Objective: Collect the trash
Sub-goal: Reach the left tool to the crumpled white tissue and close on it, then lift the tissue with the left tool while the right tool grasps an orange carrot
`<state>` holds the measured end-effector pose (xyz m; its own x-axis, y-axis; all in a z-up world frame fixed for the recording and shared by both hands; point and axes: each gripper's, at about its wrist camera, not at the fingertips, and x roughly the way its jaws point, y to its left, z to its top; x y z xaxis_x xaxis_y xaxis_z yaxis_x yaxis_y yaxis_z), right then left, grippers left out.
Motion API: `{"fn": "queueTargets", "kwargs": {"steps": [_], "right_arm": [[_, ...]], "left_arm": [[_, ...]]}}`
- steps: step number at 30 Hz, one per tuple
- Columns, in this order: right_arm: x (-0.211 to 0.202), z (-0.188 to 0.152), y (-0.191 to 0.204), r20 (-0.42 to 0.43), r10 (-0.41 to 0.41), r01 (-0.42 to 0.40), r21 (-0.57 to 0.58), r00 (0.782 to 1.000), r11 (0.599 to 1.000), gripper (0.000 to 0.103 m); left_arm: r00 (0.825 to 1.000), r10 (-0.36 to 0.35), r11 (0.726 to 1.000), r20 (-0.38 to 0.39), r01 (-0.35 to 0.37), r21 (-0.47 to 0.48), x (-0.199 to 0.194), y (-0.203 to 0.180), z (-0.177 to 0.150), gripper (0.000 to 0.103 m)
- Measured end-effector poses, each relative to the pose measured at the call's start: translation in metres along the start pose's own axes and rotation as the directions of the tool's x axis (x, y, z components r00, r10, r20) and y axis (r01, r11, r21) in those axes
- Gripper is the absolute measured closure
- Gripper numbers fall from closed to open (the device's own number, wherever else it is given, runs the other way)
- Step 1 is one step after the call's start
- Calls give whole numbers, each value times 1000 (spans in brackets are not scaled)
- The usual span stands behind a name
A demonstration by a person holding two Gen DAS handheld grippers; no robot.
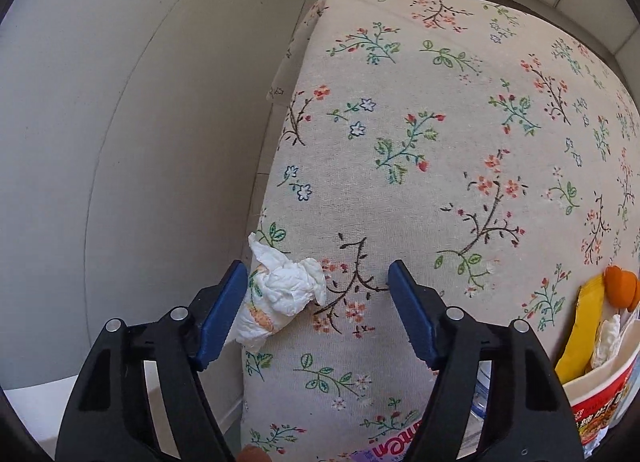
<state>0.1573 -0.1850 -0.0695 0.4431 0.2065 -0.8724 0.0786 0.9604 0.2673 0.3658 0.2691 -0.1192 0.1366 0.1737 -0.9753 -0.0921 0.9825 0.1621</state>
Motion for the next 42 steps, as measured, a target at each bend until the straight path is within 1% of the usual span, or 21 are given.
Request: {"fn": "queueTargets", "kwargs": {"steps": [3,5,6,8,10,11,16,19,21,25,26,30,33,36,38,39,40,42], "right_arm": [[0,0,-1,-8,-2,2,2,1000,1000,6],[0,-1,-2,-12,-4,4,6,1000,1000,6],[0,-1,-2,-14,-4,4,9,1000,1000,6],[0,-1,-3,-18,-6,6,12,1000,1000,6],[0,-2,-4,-21,-8,8,16,1000,1000,6],[0,-2,-4,-22,-8,8,18,1000,1000,6],[-1,-2,-5,-20,-15,15,15,1000,1000,6],[-3,-1,-5,-15,-19,19,13,1000,1000,6],[-3,0,-5,-11,-17,17,13,1000,1000,6],[-9,1,-3,5,-4,4,5,1000,1000,6],[-11,1,-2,8,1,-1,0,1000,1000,6],[-15,0,5,18,26,-26,-32,999,999,6],[-10,1,17,9,43,-42,-67,999,997,6],[0,7,30,-9,82,-83,-82,997,993,6],[14,12,36,-69,153,-156,-45,986,987,6],[20,14,38,-98,193,-195,-12,976,981,6],[29,18,40,-126,244,-242,33,962,970,6],[42,26,50,-165,282,-274,69,945,959,6]], "left_arm": [[1000,2,999,-9,-3,-42,6,13,-2,43],[1000,0,998,-1,0,-62,7,20,-5,51],[1000,0,997,4,0,-74,6,23,-6,54],[1000,9,996,14,-8,-85,6,29,-7,65],[999,31,996,27,-29,-81,2,31,-9,73],[999,36,996,29,-34,-80,1,31,-9,75],[995,73,994,62,-68,-87,-6,33,-10,77],[992,91,993,82,-84,-85,-15,25,-15,78],[991,83,994,102,-76,-74,-15,-2,-19,78],[985,48,998,164,-41,-44,-48,-20,-38,78],[983,31,999,180,-24,-43,-57,-30,-47,78],[966,-34,999,257,42,-26,-97,-55,-84,78],[944,-111,991,311,128,-36,-126,-73,-116,78],[912,-183,972,367,223,-69,-149,-85,-149,78],[897,-210,961,388,263,-89,-158,-88,-167,78],[891,-223,955,395,281,-95,-163,-90,-176,78],[887,-232,951,400,293,-98,-165,-90,-180,78],[876,-228,948,425,299,-106,-175,-88,-194,78]]}}
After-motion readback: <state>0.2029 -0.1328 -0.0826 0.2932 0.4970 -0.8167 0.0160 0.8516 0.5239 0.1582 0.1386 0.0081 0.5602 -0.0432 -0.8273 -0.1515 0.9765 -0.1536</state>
